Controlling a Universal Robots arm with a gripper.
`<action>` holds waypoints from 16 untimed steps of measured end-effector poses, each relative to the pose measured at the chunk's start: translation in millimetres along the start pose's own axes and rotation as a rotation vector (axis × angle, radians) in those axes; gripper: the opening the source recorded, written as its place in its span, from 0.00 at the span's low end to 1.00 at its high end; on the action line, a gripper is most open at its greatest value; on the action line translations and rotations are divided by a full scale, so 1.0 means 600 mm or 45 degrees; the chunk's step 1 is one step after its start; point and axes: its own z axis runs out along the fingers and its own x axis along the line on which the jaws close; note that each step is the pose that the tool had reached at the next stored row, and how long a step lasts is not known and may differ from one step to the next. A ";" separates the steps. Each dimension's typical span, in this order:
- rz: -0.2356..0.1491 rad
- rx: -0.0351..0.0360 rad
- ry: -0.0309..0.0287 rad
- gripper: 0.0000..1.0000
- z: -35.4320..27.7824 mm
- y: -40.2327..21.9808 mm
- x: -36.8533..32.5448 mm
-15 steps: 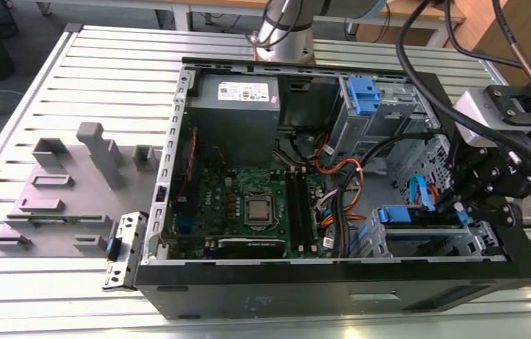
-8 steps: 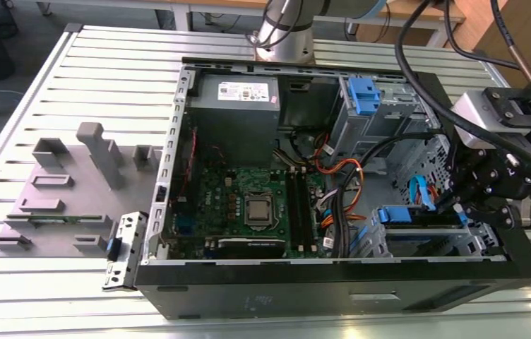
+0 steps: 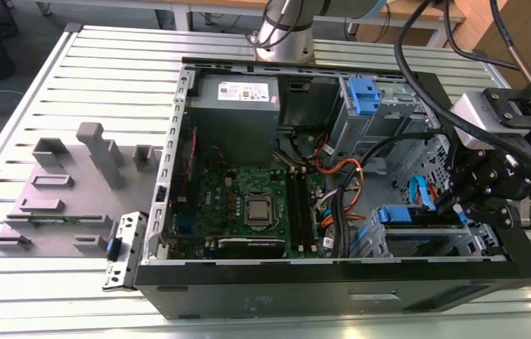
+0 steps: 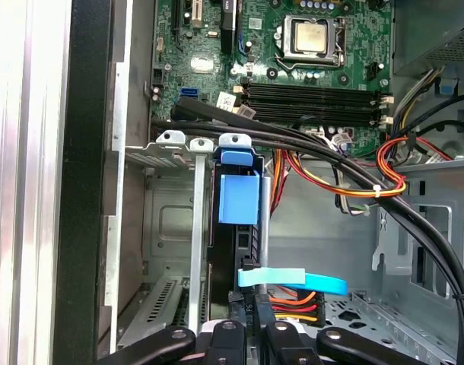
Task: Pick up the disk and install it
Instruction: 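Insert the second disk wire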
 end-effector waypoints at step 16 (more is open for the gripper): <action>0.000 0.0000 -0.0005 0.24 0.004 0.000 0.000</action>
